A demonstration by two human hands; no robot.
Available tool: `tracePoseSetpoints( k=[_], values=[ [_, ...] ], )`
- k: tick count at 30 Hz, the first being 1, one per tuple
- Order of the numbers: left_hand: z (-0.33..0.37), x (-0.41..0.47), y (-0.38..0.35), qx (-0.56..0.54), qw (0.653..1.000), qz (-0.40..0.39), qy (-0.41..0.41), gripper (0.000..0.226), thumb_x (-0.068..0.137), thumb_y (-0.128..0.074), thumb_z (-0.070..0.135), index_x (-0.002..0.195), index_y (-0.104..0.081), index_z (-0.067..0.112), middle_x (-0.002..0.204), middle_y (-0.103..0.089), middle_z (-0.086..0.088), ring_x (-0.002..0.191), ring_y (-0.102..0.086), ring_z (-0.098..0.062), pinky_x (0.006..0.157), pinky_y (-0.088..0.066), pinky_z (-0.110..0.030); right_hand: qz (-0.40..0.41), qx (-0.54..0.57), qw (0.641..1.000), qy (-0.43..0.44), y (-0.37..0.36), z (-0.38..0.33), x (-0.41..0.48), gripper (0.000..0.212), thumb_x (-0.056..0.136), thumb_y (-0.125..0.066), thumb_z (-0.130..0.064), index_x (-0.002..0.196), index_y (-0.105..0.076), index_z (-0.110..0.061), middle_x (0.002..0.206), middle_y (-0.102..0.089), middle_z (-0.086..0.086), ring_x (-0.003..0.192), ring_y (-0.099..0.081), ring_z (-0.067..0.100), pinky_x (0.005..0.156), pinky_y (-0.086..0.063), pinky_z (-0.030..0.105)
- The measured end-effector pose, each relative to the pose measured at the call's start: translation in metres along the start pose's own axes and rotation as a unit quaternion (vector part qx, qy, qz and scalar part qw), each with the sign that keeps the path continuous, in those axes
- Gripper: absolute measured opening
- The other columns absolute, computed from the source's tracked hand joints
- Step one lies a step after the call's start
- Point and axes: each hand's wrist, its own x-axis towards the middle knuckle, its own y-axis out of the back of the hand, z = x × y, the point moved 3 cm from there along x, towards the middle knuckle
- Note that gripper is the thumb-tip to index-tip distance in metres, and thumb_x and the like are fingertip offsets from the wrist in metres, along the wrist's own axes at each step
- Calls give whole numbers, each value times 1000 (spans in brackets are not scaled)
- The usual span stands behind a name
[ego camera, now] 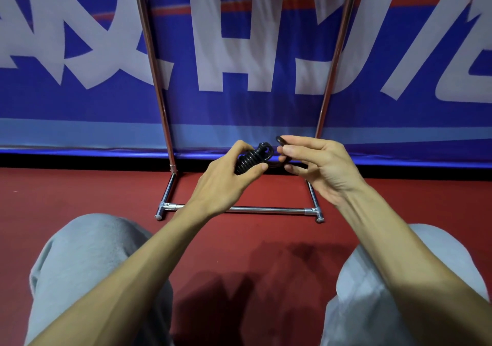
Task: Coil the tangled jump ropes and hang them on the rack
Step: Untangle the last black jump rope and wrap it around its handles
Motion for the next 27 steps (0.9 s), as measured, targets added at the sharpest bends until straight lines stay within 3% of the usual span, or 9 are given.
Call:
tracePoseSetpoints(
  k=[6,9,13,18,20,23,27],
  values=[
    [2,-2,-4,29,999,31,-15,26,88,-61,49,97,-46,29,60,-48,12,56,-44,-5,56,-31,-32,81,-133,987,34,-5,-1,-2,17,69,-80,0,85,-74,-1,68,-70,13,64,-68,21,61,-58,25],
    [1,-2,-7,25,999,38,-15,26,87,-63,46,96,-46,28,62,-50,12,56,-45,-4,53,-30,-24,112,-224,967,54,-7,-3,-2,18,67,-84,-7,83,-77,-8,69,-73,10,67,-72,24,63,-59,29],
    [3,-1,-9,11,999,42,-10,26,87,-65,44,98,-48,28,66,-55,12,56,-48,-2,50,-30,-18,148,-364,916,78,-7,-1,-2,16,62,-86,-24,75,-77,-24,62,-72,-3,59,-70,11,67,-58,32],
    [3,-3,-14,69,995,48,-46,28,87,-61,46,104,-45,30,87,-61,3,75,-54,-18,63,-42,-36,173,-410,887,123,-12,-3,-6,15,69,-82,-25,82,-79,-20,67,-70,-12,62,-66,8,63,-52,22],
    [5,-5,-17,81,994,47,-61,30,88,-62,41,108,-46,25,92,-59,-1,82,-54,-22,70,-45,-39,185,-415,882,124,-11,-3,-5,14,69,-81,-26,82,-79,-19,67,-73,-2,61,-68,12,69,-55,31],
    [6,-5,-20,91,992,37,-79,30,89,-61,35,110,-46,21,94,-58,-5,84,-54,-23,73,-45,-39,187,-396,892,115,-8,-1,-3,9,67,-82,-26,75,-77,-23,61,-71,2,56,-69,18,70,-56,44],
    [8,-5,-24,108,988,32,-105,27,89,-61,32,107,-45,21,91,-58,-4,80,-53,-22,66,-40,-34,187,-419,877,143,-11,-1,-6,6,71,-77,-22,76,-78,-19,63,-72,3,56,-67,18,66,-55,38]
  ],
)
